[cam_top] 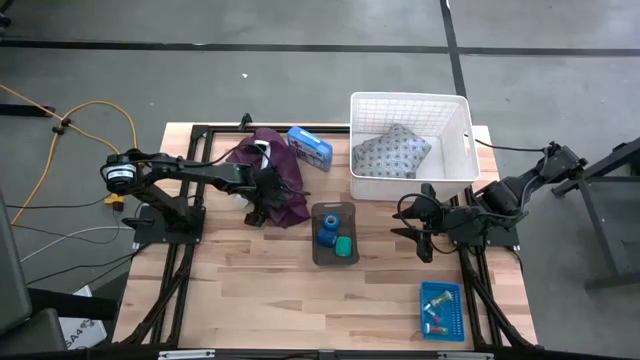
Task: Pick & Place Medicine items
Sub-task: Put the violet patient gown into the white laundry bin
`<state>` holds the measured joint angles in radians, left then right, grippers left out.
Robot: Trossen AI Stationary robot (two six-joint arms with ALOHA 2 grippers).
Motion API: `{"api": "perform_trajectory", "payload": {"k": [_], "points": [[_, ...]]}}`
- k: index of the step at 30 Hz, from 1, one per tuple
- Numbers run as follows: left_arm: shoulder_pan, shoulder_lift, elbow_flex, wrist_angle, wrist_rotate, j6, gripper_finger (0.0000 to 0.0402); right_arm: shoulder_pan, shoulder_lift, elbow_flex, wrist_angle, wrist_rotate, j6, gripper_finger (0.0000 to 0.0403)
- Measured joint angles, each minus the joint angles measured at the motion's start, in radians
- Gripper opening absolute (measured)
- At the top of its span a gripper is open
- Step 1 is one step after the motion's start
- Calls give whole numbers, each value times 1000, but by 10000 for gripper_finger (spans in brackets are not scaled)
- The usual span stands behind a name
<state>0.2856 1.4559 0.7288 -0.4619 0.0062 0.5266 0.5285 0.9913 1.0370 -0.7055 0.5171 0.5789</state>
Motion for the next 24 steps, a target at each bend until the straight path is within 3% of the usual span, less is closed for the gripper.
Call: {"api": "perform_trajectory", "payload": {"k": [9,24], "points": [[-16,0,0,-2,-19,41,368,0,0,0,0,0,0,160],[-29,0,0,1,-102,-59,233,0,0,0,0,0,0,160]]}}
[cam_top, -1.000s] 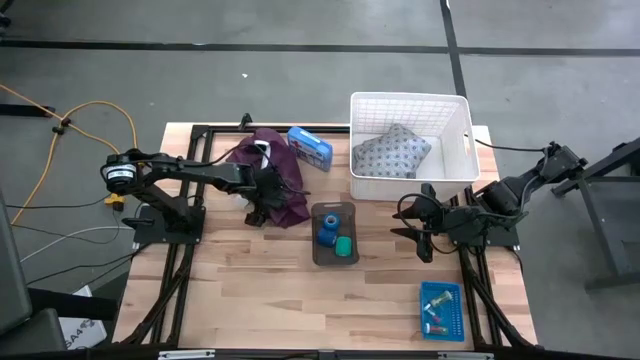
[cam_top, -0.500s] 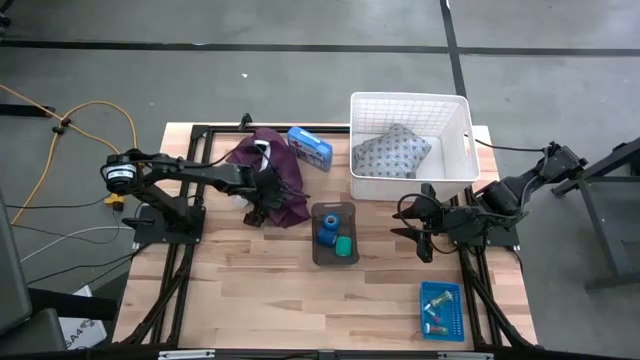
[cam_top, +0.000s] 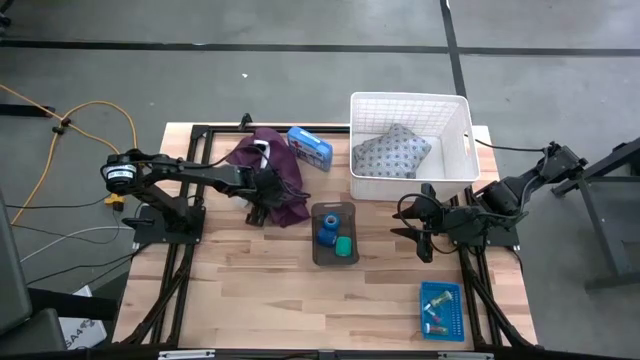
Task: Pick & Place Medicine items
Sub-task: Put the violet patient gown into the white laundry bin
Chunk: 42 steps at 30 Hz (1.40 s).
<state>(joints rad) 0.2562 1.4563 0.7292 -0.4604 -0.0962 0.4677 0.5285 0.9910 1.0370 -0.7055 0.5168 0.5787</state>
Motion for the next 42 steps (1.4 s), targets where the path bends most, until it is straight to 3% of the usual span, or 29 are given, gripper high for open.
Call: {"api": "perform_trajectory", "payload": {"k": [12,25,37,42], "points": [[-7,-64,0,10,-72,-73,149,0,0,0,0,0,0,160],[-74,-163,1,13,-248,-194,51,0,0,0,2,0,0,160],[-94,-197,2,48,-318,-235,44,0,0,0,7,0,0,160],[-145,-204,26,76,-444,-239,44,0,0,0,7,0,0,160]]}}
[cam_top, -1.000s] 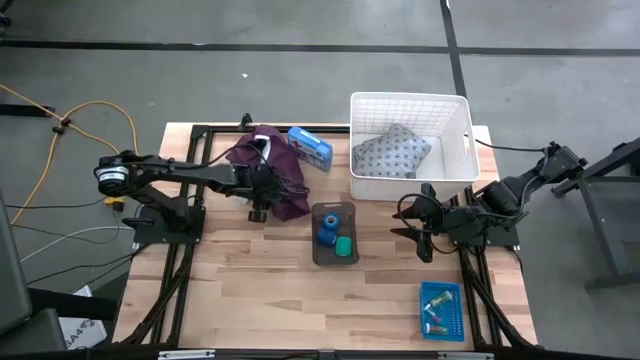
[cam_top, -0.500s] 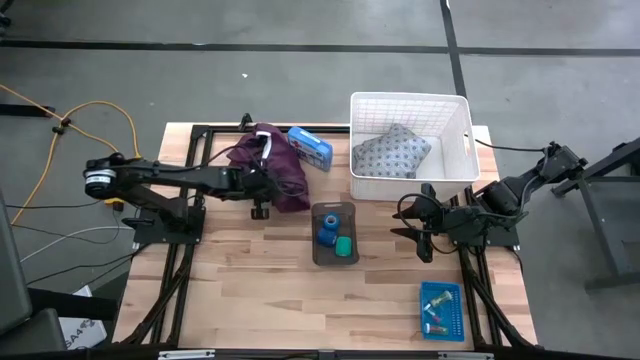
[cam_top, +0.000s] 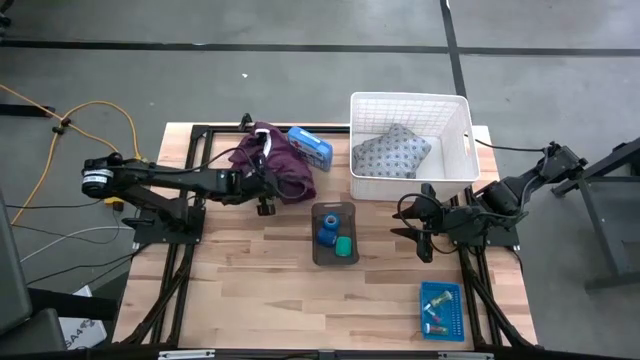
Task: Pick & Place Medicine items
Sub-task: Put the violet patient gown into the white laundry bin
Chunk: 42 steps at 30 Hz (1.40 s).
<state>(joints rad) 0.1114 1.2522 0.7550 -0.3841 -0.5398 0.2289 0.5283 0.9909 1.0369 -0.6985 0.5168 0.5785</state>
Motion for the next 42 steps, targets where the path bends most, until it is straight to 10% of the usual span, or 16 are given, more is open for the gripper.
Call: {"api": "perform_trajectory", "payload": {"k": [12,26,42], "points": [[-173,0,123,0,-576,-59,44,0,0,0,0,0,0,160],[-93,0,248,32,-593,73,43,0,0,0,0,0,0,160],[-72,46,280,609,-478,639,43,0,0,0,0,0,0,160]]}}
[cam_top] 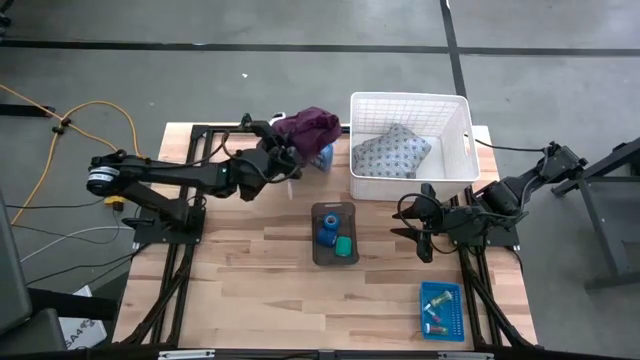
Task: Pick & Place Medicine items
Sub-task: Put the violet patient gown into the white laundry bin
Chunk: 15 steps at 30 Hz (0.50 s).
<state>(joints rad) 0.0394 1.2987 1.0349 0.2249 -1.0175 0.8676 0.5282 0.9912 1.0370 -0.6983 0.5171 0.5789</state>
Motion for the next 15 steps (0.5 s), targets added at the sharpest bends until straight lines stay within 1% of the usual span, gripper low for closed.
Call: {"api": "perform_trajectory", "payload": {"k": [3,6,11,15], "points": [[13,35,14,53,19,56,43,0,0,0,0,0,0,160],[21,69,45,66,29,105,43,0,0,0,0,0,0,160],[29,117,142,78,29,188,43,0,0,0,0,0,0,160],[46,149,222,79,56,229,43,0,0,0,0,0,0,160]]}}
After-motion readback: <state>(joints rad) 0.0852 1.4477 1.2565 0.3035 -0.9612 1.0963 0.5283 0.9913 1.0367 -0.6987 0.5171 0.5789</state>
